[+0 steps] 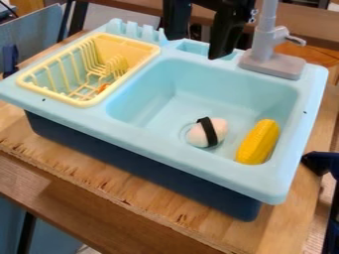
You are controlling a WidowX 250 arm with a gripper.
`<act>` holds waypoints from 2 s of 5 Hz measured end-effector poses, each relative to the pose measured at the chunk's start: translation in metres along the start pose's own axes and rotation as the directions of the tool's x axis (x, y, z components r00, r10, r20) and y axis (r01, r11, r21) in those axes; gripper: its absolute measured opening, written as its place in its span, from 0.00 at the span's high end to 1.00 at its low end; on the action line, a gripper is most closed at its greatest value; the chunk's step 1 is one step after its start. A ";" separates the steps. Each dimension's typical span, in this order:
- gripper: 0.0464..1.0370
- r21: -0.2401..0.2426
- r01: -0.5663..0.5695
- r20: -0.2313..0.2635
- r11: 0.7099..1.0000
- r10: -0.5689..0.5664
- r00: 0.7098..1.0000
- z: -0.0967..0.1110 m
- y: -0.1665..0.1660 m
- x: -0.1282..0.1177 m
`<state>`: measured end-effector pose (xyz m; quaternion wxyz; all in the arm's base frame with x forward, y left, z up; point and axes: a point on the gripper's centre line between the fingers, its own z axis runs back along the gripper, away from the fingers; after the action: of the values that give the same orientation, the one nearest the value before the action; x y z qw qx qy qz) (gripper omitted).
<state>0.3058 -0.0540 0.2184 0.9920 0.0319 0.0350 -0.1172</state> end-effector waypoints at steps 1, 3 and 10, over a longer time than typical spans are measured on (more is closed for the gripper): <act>0.04 -0.003 0.023 -0.024 1.000 -0.023 0.999 -0.016 -0.001 0.003; 0.04 0.005 0.201 0.067 0.980 -0.201 0.977 -0.114 0.014 0.021; 0.33 -0.161 0.182 0.262 0.970 -0.136 0.956 -0.146 -0.005 0.063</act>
<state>0.3562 -0.0630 0.0683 0.9745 -0.0775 -0.0765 -0.1961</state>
